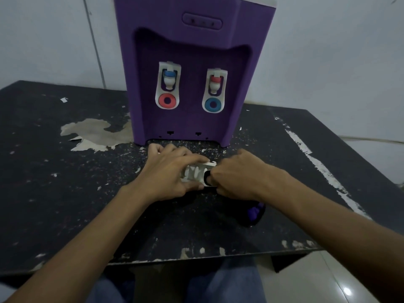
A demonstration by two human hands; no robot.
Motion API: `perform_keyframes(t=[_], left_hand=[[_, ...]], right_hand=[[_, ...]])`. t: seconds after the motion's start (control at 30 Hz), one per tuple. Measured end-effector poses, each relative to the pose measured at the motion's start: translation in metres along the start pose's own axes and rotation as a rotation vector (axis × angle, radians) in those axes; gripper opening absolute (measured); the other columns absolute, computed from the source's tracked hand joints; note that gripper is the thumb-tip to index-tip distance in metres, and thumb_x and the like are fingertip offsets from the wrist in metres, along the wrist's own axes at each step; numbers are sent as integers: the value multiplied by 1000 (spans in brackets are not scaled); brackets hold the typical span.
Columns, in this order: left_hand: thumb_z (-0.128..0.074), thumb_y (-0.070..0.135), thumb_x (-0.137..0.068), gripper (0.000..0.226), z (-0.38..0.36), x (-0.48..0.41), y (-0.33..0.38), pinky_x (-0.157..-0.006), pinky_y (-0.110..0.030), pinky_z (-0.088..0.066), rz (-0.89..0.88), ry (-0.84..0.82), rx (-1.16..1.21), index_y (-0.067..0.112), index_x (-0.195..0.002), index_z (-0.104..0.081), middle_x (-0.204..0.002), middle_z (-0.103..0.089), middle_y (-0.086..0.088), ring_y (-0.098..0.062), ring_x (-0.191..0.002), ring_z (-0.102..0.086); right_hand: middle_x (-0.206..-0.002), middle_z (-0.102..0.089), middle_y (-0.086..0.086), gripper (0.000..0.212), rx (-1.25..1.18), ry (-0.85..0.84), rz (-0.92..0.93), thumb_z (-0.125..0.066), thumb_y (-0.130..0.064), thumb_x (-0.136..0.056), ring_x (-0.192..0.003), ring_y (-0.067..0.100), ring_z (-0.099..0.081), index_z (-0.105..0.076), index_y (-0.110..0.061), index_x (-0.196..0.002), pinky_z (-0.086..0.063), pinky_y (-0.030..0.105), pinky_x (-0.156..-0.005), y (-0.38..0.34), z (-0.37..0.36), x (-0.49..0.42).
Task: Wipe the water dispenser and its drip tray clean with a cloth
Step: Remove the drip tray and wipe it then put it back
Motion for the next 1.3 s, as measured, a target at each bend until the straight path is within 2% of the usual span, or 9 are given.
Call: perform_keyframes(t=[0.13,0.23,0.33,0.47,0.57,0.73,0.97,1.2,1.3], left_hand=[[-28,89,-67,80,-4,0,-3,-92,-36,-19,30,10,1,56,-138,-42,-124,-55,23,-6,-109,-44],[-32,88,-70,76,-3,2,0,-90,-34,-16,19,25,-21,56,-138,-43,-124,-55,23,-6,-110,-44],[-47,84,-76,69,-3,1,2,-91,-35,-18,3,17,-30,55,-139,-43,-125,-55,23,-8,-111,-45],[-52,83,-78,69,-2,1,3,-90,-35,-18,15,23,-16,54,-139,-44,-125,-56,22,-8,-112,-45],[-35,89,-72,76,-3,3,1,-91,-36,-20,31,27,-23,54,-139,-43,-123,-56,22,-7,-110,-45],[-28,87,-73,76,-2,4,1,-88,-36,-21,16,72,-34,53,-137,-48,-120,-59,20,-9,-105,-48],[-29,86,-74,77,-5,7,2,-89,-38,-23,22,101,-27,49,-138,-50,-121,-61,19,-11,-107,-51],[-51,78,-83,65,-1,10,7,-93,-41,-25,20,96,-69,49,-141,-45,-124,-57,19,-12,-110,-48],[-43,80,-81,66,-2,11,8,-91,-42,-29,7,111,-81,49,-139,-47,-121,-58,19,-12,-106,-49]], right_hand=[[-97,-59,3,8,-380,20,-135,-45,-30,-97,-85,25,-53,-51,-27,-92,-34,34,-72,1,-20,5],[-74,-46,-7,18,-627,12,-197,-48,-28,-93,-76,24,-48,-44,-26,-76,-38,34,-67,3,-31,10],[-70,-52,-4,16,-728,12,-176,-49,-26,-91,-67,18,-52,-57,-18,-79,-49,39,-67,9,-33,10],[-69,-55,-1,21,-755,-9,-176,-51,-26,-91,-66,19,-55,-59,-17,-75,-50,38,-67,13,-31,8],[-70,-53,-2,22,-783,-1,-207,-50,-25,-93,-67,19,-54,-55,-19,-72,-48,37,-68,14,-32,8],[-87,-55,1,16,-771,-14,-305,-45,-31,-95,-84,28,-56,-60,-26,-98,-52,42,-81,6,-38,12],[-122,-60,6,25,-492,-28,-453,-44,-26,-100,-110,30,-57,-56,-21,-121,-37,37,-78,-1,-29,10],[-94,-52,-2,12,-566,-54,-272,-45,-29,-96,-93,27,-58,-56,-31,-98,-43,36,-76,3,-26,16],[-82,-59,-5,21,-721,40,-262,-45,-27,-94,-80,21,-60,-61,-31,-107,-52,40,-76,14,-28,27]])
Point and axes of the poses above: each hand's wrist, its own x-axis away from the middle knuckle, its own z-axis out of the back of the hand, y = z × x, the point moved 7 cm from there along -x, towards the middle knuckle
